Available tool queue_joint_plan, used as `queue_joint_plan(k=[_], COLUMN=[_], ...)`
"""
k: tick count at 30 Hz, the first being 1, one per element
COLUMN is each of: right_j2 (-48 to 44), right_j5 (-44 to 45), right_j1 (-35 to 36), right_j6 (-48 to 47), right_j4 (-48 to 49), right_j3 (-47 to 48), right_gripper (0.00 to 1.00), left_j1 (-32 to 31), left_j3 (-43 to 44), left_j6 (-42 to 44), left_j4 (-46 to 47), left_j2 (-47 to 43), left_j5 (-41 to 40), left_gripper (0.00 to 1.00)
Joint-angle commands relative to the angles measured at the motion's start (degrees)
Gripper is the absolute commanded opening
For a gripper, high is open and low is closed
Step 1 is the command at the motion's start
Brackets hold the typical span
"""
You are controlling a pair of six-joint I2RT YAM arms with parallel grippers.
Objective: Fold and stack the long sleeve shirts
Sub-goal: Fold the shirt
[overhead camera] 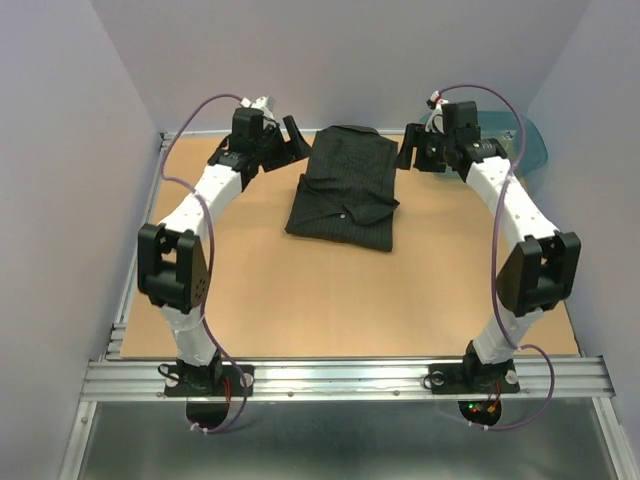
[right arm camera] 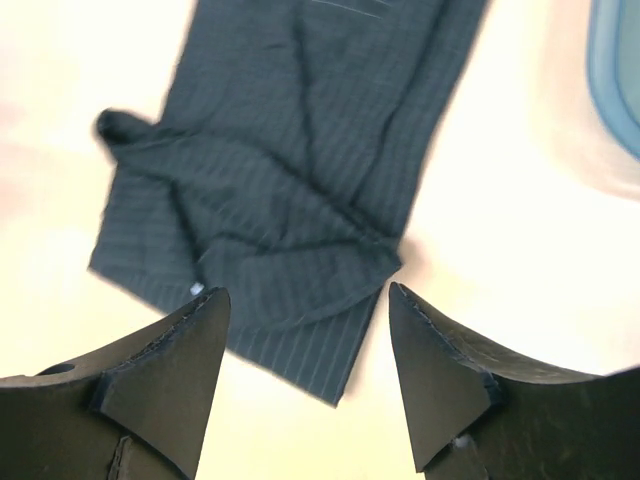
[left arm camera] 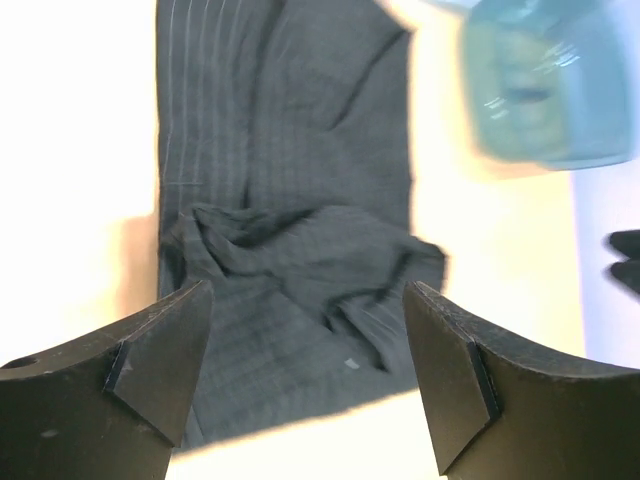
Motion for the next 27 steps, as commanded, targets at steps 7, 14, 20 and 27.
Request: queue_joint_plan(k=[7, 14, 20, 27], right_j2=[-3.38, 0.92, 7.69, 17.0], right_j5=[-0.08, 1.05, 0.71, 0.36], right_j1=[5.09, 7.03, 7.21, 7.47], right_j6=[1.59, 2.03, 3.08, 4.32], right_j4=[6.17, 8.64, 9.96, 10.4], right_j3=[-19.88, -20.42, -12.71, 1.45], right_gripper=[0.63, 0.58, 0.55, 0.55], left_j1=[-1.76, -3.17, -3.26, -3.26], left_j3=[-24.74, -38.82, -45.86, -47.1], left_j6=[-0.81, -0.71, 0.08, -0.27], left_j4=[3.46, 3.99, 3.47, 2.41], left_j2=[-22.53, -32.9, -38.01, -39.06], left_j5=[-2.18, -2.35, -3.49, -3.23], left_gripper=[0.87, 0.86, 0.86, 0.86])
